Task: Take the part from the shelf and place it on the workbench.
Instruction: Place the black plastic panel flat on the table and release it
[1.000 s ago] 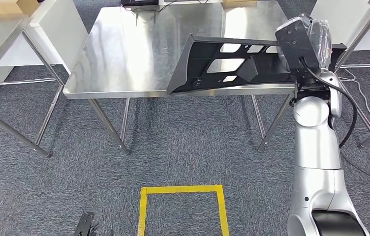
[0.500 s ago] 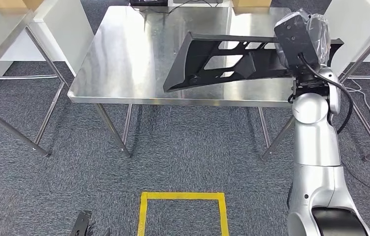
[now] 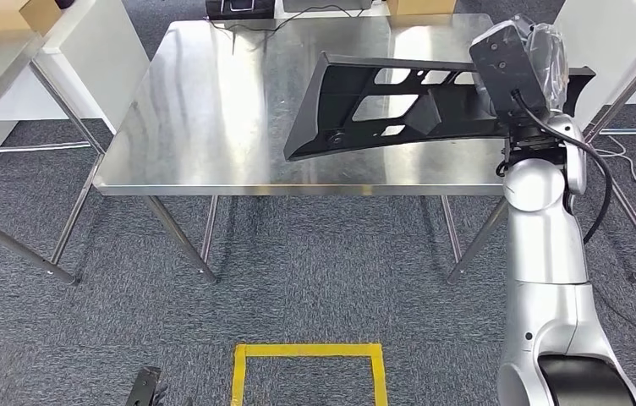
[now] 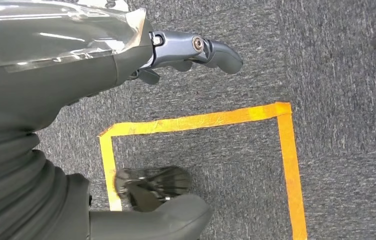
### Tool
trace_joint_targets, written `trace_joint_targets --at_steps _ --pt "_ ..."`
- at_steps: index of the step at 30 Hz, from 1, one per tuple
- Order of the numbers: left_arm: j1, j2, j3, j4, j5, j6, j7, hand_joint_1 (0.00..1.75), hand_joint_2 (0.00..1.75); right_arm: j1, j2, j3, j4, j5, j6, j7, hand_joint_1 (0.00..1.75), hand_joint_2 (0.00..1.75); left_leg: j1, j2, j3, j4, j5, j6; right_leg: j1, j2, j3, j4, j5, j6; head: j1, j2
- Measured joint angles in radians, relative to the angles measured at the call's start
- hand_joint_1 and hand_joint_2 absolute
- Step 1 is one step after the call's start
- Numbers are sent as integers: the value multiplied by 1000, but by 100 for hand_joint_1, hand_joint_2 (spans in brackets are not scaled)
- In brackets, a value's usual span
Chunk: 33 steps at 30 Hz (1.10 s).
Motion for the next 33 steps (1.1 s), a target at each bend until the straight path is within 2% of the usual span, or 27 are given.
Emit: trace_joint_targets --at_steps 1,3,4,5,8,9,10,11,13,14,15,16,17,18,19,20,21,23,25,26,27,29,30,31,32,33 --pt "1 0 0 0 0 0 0 0 175 1 0 0 0 2 0 3 175 175 0 0 1 -33 31 4 1 1 9 0 -7 1 0 0" --pt "1 1 0 0 -2 0 0 0 175 -1 0 0 0 7 0 11 175 175 -4 1 43 -160 123 22 3 1 30 -2 -23 4 0 0" --pt "0 2 0 0 -3 -1 0 0 175 -4 -1 0 0 9 0 15 175 175 -8 2 64 -217 155 32 4 1 39 -5 -29 6 2 0" --pt "-1 3 -1 0 -4 -2 1 0 175 -6 -2 0 1 10 0 18 175 175 -13 3 83 -254 169 41 4 1 43 -9 -33 10 2 0" --pt "-1 4 -1 -1 -5 -3 2 0 175 -8 -8 -5 7 15 0 28 175 175 -25 1 114 -296 162 60 7 0 56 -12 -28 32 0 0" --pt "0 4 -1 -1 -5 -4 3 0 175 -8 -11 -8 11 17 -1 31 175 175 -25 1 125 -306 163 65 8 -1 59 -4 -30 36 1 0" --pt "0 4 -1 -1 -5 -4 3 0 175 -10 -15 -12 15 18 -2 33 175 175 -23 0 138 -312 162 70 10 -1 51 17 -38 35 1 0" --pt "-1 3 -1 -1 -5 -4 3 0 175 -13 -19 -16 20 20 -3 33 175 175 -21 -1 150 -317 161 73 9 -1 29 59 -55 31 2 0" --pt "-2 3 -1 -1 -5 -5 4 0 175 -16 -28 -21 32 23 -7 34 175 175 -20 -3 161 -320 154 77 9 -1 -46 182 -97 23 4 0" --pt "-1 2 -1 -1 -5 -6 4 0 175 -15 -33 -24 40 28 -10 34 175 175 -20 -5 165 -320 149 77 9 -1 -86 235 -112 24 5 0" --pt "0 1 -1 -1 -5 -6 5 0 175 -14 -37 -27 49 36 -12 34 175 175 -20 -7 170 -319 144 76 9 -1 -113 259 -115 26 5 0" --pt "1 1 -1 -1 -5 -6 5 0 175 -14 -40 -29 58 47 -15 35 175 175 -20 -9 175 -318 137 74 9 -1 -124 250 -100 34 6 0" --pt "1 0 -1 -1 -5 -7 7 0 175 -15 -42 -31 68 57 -16 35 175 175 -19 -11 182 -316 130 71 8 -1 -117 203 -67 44 7 0" --pt "1 0 -1 -1 -5 -8 8 0 175 -18 -43 -33 78 66 -17 35 175 175 -19 -12 188 -312 121 67 6 -2 -97 130 -21 57 7 0" --pt "0 0 -1 -1 -4 -8 10 0 175 -22 -44 -34 88 74 -18 35 175 175 -20 -13 193 -304 111 62 7 -2 -78 60 14 64 8 0" --pt "0 0 -1 -1 -4 -9 11 0 175 -26 -44 -34 98 79 -19 35 175 175 -21 -14 194 -297 102 56 8 -2 -59 9 36 60 9 0" --pt "0 0 -1 -1 -3 -9 13 0 175 -28 -45 -35 108 83 -19 35 175 175 -22 -14 193 -292 94 50 9 -2 -49 -18 46 50 9 0" --pt "0 2 0 -1 -2 -9 16 0 175 -33 -46 -37 125 92 -20 33 175 175 -24 -15 192 -285 84 42 8 -1 -40 -20 44 24 7 0" --pt "-1 3 0 -1 0 -10 16 0 175 -43 -46 -39 139 101 -20 30 175 175 -22 -13 183 -256 74 32 1 0 -30 -21 43 12 5 0" --pt "-1 3 0 -1 0 -9 16 0 175 -49 -45 -39 146 104 -20 28 175 175 -20 -10 162 -217 63 25 -1 0 -23 -21 40 7 4 0" --pt "-2 4 0 -1 1 -9 17 0 175 -55 -44 -39 153 106 -20 27 175 175 -16 -7 128 -160 46 18 -1 0 -18 -21 35 2 4 0" --pt "-1 4 0 -1 1 -9 18 0 175 -59 -42 -39 167 108 -20 25 175 175 -9 -1 42 -37 2 7 0 1 -9 -21 24 -2 3 0" --pt "0 4 0 -1 1 -9 18 0 175 -59 -42 -39 174 110 -20 24 175 175 -8 0 10 -5 -5 5 0 2 -3 -21 18 -1 3 0" --pt "0 4 0 -1 1 -9 18 0 175 -59 -41 -39 180 112 -20 23 175 175 -7 1 -3 -9 9 6 0 2 6 -21 11 0 3 0" --pt "1 5 0 -1 1 -9 19 0 175 -60 -40 -39 186 115 -20 20 175 175 -7 2 3 -49 45 9 1 3 15 -21 4 1 3 0" --pt "1 6 0 -1 1 -9 19 0 175 -61 -38 -39 190 117 -20 17 175 175 -8 2 26 -118 97 16 1 3 27 -22 -4 3 3 0"
